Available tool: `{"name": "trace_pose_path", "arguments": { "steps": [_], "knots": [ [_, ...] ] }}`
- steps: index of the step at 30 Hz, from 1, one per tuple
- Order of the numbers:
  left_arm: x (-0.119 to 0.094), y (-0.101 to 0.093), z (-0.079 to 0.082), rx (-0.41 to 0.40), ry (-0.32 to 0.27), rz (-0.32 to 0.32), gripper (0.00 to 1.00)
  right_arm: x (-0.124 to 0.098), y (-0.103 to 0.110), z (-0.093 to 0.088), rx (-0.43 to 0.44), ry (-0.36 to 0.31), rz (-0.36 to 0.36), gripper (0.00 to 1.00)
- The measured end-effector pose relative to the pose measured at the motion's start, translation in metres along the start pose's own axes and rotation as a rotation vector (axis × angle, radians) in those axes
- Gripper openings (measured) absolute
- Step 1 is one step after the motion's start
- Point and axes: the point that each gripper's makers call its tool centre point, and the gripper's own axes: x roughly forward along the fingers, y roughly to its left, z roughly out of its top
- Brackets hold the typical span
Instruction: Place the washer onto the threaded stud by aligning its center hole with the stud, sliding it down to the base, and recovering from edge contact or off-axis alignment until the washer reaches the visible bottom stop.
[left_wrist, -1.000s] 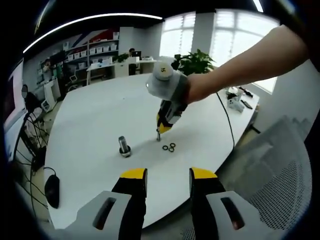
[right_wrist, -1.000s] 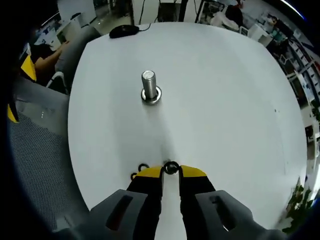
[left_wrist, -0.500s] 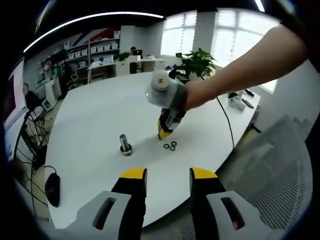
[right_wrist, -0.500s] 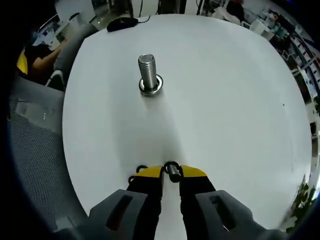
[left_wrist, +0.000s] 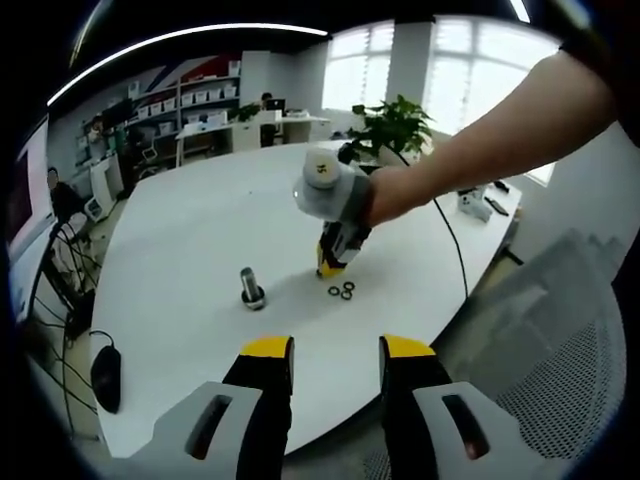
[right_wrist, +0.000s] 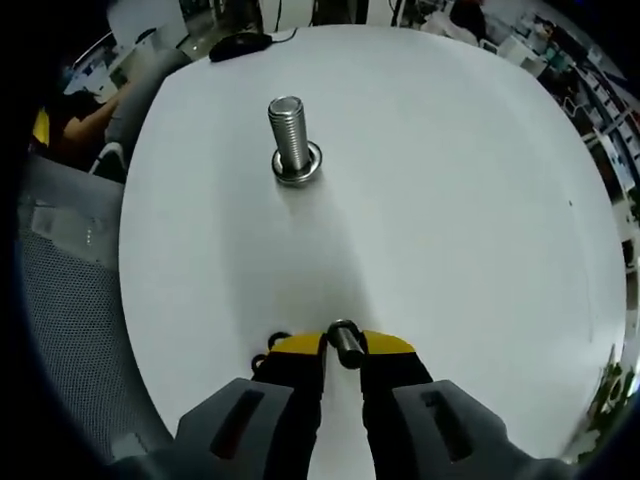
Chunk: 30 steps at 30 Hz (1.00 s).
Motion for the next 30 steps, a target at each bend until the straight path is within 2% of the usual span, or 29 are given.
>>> {"name": "trace_pose_path", "arguments": {
  "steps": [5, 10, 15, 24, 30],
  "knots": [
    [0.000, 0.001, 0.000, -0.001, 0.000, 0.003, 0.32, -0.001, 0.000, -0.001, 0.009, -0.001, 0.001, 0.16],
    [0.000, 0.001, 0.000, -0.004, -0.002, 0.000, 0.32, -0.013, -0.003, 0.001, 0.022, -0.027, -0.012, 0.17],
    [0.000, -0.001, 0.001, -0.001, -0.003, -0.005, 0.33, -0.020, -0.005, -0.005, 0.050, -0.040, -0.016, 0.18],
    [0.001, -0.002, 0.000, 0.002, 0.002, -0.012, 0.33, -0.023, 0.012, -0.022, 0.037, -0.032, 0.013, 0.18],
    [0.001, -0.002, 0.000, -0.003, -0.001, -0.011, 0.33, -0.019, 0.027, -0.030, -0.005, -0.020, 0.046, 0.18]
  ]
}}
